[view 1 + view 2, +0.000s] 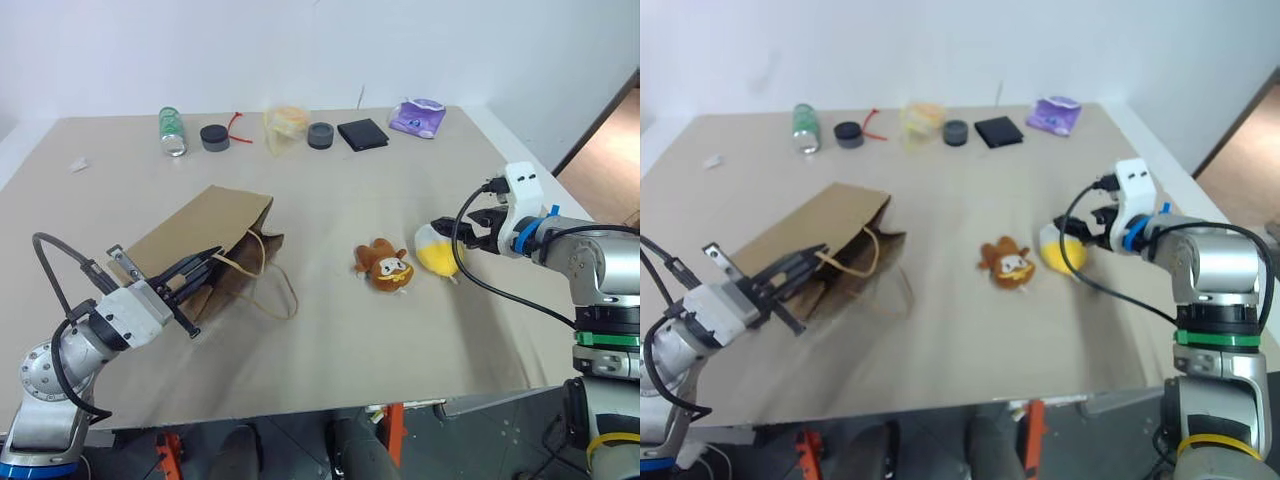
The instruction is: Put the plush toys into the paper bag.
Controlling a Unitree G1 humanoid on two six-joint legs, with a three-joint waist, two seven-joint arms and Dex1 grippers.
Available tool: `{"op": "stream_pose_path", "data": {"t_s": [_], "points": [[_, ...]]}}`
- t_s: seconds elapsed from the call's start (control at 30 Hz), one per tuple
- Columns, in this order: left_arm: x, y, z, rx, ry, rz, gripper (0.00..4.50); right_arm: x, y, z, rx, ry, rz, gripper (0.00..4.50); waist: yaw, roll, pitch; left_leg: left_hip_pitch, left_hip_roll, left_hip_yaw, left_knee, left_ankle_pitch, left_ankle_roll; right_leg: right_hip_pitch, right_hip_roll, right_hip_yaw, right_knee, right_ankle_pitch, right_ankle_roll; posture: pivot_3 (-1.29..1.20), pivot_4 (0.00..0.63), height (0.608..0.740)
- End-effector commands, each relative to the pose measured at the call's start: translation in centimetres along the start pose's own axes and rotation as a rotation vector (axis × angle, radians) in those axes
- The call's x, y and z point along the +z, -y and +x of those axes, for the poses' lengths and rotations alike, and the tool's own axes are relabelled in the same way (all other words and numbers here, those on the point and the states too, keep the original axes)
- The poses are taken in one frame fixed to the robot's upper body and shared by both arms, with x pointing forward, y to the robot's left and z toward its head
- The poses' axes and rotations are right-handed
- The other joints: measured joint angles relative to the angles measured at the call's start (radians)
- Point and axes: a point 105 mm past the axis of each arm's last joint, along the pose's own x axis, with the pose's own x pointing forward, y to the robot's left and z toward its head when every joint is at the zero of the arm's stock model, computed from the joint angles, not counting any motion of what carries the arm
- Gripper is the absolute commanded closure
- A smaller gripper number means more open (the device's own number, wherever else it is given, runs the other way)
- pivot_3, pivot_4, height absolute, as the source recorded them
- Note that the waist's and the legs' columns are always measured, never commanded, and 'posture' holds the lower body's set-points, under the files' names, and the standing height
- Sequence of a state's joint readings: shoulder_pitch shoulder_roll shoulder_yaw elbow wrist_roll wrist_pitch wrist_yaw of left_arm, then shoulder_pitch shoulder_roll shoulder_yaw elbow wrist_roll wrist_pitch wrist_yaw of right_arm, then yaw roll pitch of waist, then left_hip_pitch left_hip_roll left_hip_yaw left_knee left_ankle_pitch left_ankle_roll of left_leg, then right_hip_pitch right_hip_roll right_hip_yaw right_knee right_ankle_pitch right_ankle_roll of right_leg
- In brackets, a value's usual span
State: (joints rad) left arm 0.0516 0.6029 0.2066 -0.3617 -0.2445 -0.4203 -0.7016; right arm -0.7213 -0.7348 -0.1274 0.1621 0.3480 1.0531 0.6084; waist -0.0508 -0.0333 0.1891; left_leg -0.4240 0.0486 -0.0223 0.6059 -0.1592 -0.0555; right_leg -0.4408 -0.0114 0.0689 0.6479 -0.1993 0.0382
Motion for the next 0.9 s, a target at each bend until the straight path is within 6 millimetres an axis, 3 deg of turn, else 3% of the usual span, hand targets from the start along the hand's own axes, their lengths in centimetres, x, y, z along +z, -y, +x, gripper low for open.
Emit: {"op": "stream_pose_path", "data": {"t_s": [0.03, 0.13, 0.23, 0.4, 0.47, 0.5, 0.63, 0.7, 0.8, 0.9], "points": [[0.5, -0.9, -0.4, 0.007, 0.022, 0.034, 4.5, -0.3, -0.8, 0.0, 0.046, -0.028, 0.017, 0.12, 0.0, 0.0, 0.0, 0.0, 0.0, 0.001, 0.0, 0.0, 0.0, 0.0, 0.0, 0.001, 0.0, 0.0, 0.0, 0.0, 0.15, 0.74], [0.4, -1.3, -0.5, 0.007, 0.018, 0.045, 4.5, -1.3, -1.2, 0.4, 0.067, -0.066, 0.022, 0.12, 0.001, 0.0, 0.0, 0.0, 0.0, 0.002, 0.0, 0.0, 0.0, 0.0, 0.0, 0.002, 0.0, 0.0, 0.001, 0.0, 0.15, 0.74], [0.5, -1.3, -0.4, 0.008, 0.022, 0.048, 4.5, -1.7, -1.0, 0.8, 0.059, -0.078, 0.03, 0.9, 0.002, 0.0, 0.0, 0.0, 0.0, 0.002, 0.0, 0.0, 0.001, 0.0, 0.0, 0.003, 0.0, 0.0, 0.001, 0.0, 0.15, 0.74], [0.8, -1.5, -0.3, 0.021, 0.03, 0.052, 4.5, -1.6, -0.6, 0.8, 0.062, -0.067, 0.039, 3.49, 0.002, 0.0, 0.0, 0.0, 0.0, 0.002, 0.0, -0.001, 0.001, 0.0, 0.0, 0.003, 0.0, 0.0, 0.001, 0.0, 0.15, 0.74], [0.9, -1.6, -0.2, 0.031, 0.033, 0.051, 4.5, -1.5, -0.4, 0.8, 0.062, -0.059, 0.039, 4.28, 0.002, 0.0, 0.0, 0.0, 0.0, 0.002, 0.0, -0.001, 0.001, 0.0, 0.0, 0.002, 0.0, 0.0, 0.001, 0.0, 0.15, 0.74], [0.9, -1.6, -0.2, 0.035, 0.035, 0.051, 4.5, -1.3, -0.3, 0.8, 0.064, -0.044, 0.039, 4.48, 0.002, 0.0, 0.0, 0.0, 0.0, 0.002, 0.0, -0.001, 0.001, 0.0, 0.0, 0.003, 0.0, 0.0, 0.001, 0.0, 0.15, 0.74], [1.0, -1.5, 0.0, 0.045, 0.044, 0.039, 4.5, 4.0, -3.1, -1.1, 0.32, 0.279, 0.131, 4.48, 0.0, 0.0, 0.0, 0.0, 0.0, 0.003, 0.001, -0.001, 0.001, 0.0, 0.0, 0.003, 0.0, 0.001, 0.002, 0.0, 0.15, 0.74], [1.1, -1.4, 0.1, 0.045, 0.048, 0.036, 4.5, 4.9, -5.3, -2.5, 0.476, 0.348, 0.15, 4.48, -0.001, 0.0, 0.0, 0.0, 0.0, 0.003, 0.001, -0.001, 0.002, 0.0, 0.001, 0.004, 0.0, 0.001, 0.002, 0.0, 0.15, 0.74], [1.1, -1.4, 0.2, 0.046, 0.052, 0.034, 4.5, 3.8, -8.8, -3.0, 0.657, 0.294, 0.171, 4.48, 0.002, 0.0, 0.0, 0.0, 0.001, 0.002, 0.001, -0.002, 0.003, 0.0, 0.002, 0.004, 0.0, 0.001, 0.002, 0.0, 0.15, 0.74], [1.2, -1.4, 0.5, 0.057, 0.067, 0.034, 4.5, 0.5, -13.9, -1.8, 0.796, 0.165, 0.179, 4.48, 0.0, -0.006, -0.004, 0.0, 0.003, 0.002, 0.001, -0.003, 0.005, 0.0, 0.004, 0.003, 0.0, 0.0, 0.001, 0.0, 0.15, 0.74]]}}
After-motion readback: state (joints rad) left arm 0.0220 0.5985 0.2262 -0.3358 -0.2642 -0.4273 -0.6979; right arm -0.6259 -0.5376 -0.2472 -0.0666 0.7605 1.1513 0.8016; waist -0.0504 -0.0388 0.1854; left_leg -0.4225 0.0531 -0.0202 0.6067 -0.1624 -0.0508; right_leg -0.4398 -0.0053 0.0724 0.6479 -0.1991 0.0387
